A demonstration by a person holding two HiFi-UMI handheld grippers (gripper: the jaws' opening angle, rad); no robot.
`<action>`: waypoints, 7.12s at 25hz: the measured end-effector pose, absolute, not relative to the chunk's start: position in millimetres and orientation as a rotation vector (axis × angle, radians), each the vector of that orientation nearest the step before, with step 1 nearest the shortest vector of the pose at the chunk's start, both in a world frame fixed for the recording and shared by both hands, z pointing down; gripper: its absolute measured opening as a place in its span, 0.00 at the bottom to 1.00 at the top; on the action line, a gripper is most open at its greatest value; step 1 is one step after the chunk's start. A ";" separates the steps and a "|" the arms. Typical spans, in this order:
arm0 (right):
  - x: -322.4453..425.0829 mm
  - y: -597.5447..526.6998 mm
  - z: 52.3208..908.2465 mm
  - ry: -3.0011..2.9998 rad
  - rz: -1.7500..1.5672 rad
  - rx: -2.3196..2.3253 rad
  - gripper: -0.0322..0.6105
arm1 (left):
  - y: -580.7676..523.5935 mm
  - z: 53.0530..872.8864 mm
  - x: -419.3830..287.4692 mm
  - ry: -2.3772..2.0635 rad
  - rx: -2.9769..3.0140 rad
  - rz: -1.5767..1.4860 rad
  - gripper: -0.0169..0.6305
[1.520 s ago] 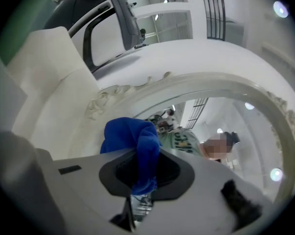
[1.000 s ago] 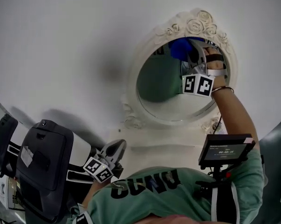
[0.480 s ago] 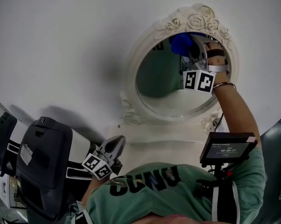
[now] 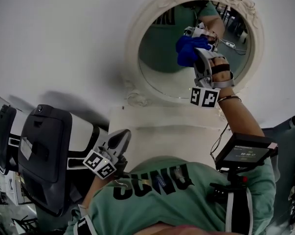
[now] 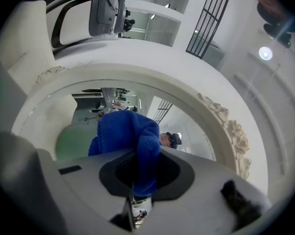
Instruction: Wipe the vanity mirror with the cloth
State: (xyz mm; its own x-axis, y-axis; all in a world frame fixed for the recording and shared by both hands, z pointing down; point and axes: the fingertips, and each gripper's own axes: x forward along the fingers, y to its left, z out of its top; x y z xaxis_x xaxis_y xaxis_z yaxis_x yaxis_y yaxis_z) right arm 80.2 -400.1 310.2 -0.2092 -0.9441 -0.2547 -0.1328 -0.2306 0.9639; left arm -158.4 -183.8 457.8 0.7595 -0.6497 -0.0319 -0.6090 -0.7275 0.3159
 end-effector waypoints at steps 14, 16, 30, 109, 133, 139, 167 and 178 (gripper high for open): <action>78.9 -384.2 650.4 -1.554 -1.217 1.001 0.12 | -149.8 514.2 -148.7 -1.088 2.473 0.004 0.04; 77.9 -386.4 653.3 -1.602 -1.203 1.038 0.12 | -148.6 520.9 -148.3 -1.101 2.461 0.020 0.04; 78.4 -376.3 454.6 -1.611 -1.437 1.058 0.12 | -163.3 457.3 -91.6 -1.050 2.683 -0.166 0.04; 173.8 -383.4 154.0 -1.135 -1.654 1.453 0.13 | -163.8 431.1 -75.8 -0.996 2.769 -0.325 0.04; 179.6 -364.5 467.4 -1.411 -1.372 1.161 0.12 | -146.4 468.5 -51.0 -0.912 2.632 -0.094 0.04; 182.5 -371.4 595.6 -1.451 -1.249 0.976 0.12 | -146.9 483.6 -56.4 -0.951 2.570 -0.035 0.04; 201.7 -372.5 174.2 -1.172 -1.645 1.445 0.13 | -168.1 424.0 -58.4 -0.957 2.776 -0.340 0.04; 205.6 -374.3 168.6 -1.179 -1.623 1.519 0.12 | -168.7 421.8 -62.9 -0.962 2.777 -0.316 0.04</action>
